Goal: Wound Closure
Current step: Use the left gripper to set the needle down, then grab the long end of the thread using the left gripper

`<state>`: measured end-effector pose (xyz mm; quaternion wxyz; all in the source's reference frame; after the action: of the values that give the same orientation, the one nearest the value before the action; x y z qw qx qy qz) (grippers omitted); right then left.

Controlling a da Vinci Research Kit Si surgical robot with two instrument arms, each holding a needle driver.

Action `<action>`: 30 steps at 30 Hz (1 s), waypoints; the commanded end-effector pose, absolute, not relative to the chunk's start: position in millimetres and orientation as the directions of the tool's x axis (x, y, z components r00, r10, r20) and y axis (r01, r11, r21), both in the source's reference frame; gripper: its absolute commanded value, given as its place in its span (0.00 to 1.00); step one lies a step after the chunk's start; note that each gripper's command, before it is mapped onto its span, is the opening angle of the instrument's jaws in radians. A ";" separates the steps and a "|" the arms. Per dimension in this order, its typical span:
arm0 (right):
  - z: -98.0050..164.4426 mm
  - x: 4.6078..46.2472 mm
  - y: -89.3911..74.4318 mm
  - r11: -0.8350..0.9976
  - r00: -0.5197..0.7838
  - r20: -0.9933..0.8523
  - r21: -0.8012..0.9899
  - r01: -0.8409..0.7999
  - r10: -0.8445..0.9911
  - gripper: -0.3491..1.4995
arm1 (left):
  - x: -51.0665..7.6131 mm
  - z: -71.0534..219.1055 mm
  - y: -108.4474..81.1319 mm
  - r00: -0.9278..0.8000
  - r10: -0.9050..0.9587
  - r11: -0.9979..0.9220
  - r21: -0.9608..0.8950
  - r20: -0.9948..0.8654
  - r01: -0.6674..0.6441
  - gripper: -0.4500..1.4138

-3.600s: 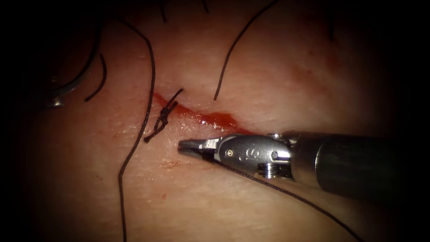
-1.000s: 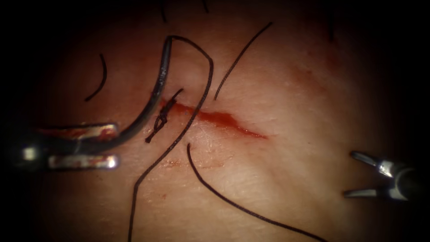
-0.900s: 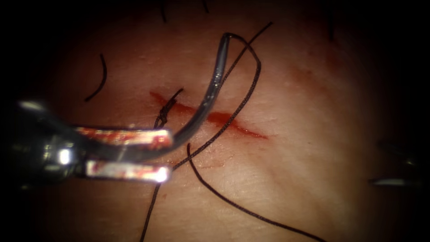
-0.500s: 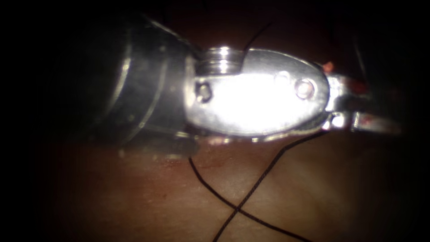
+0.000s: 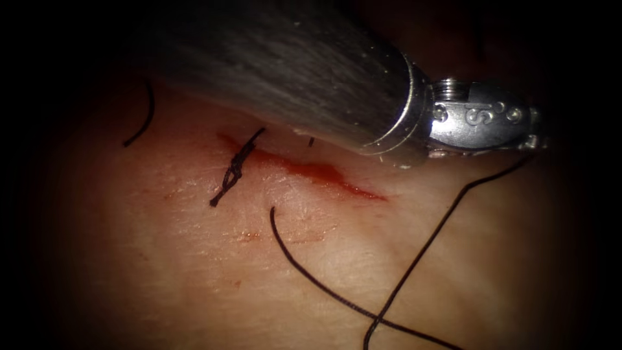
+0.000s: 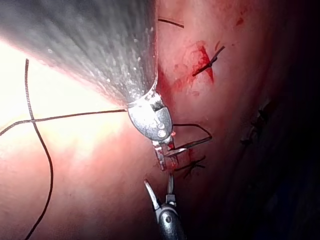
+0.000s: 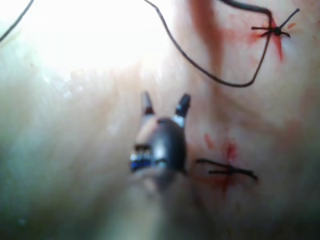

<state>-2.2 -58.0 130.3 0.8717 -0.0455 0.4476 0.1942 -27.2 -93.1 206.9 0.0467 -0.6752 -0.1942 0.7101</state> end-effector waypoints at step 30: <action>129.6 3.8 -58.7 0.926 0.487 -0.816 0.146 -0.347 0.311 0.87 | -4.3 198.0 -96.8 -0.390 0.362 -0.913 -0.407 -0.847 0.036 0.86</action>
<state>3.1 -58.6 128.9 0.8626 -0.0188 0.4677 0.1920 -3.2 -97.3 197.7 0.0985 -0.5389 -0.1803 0.8169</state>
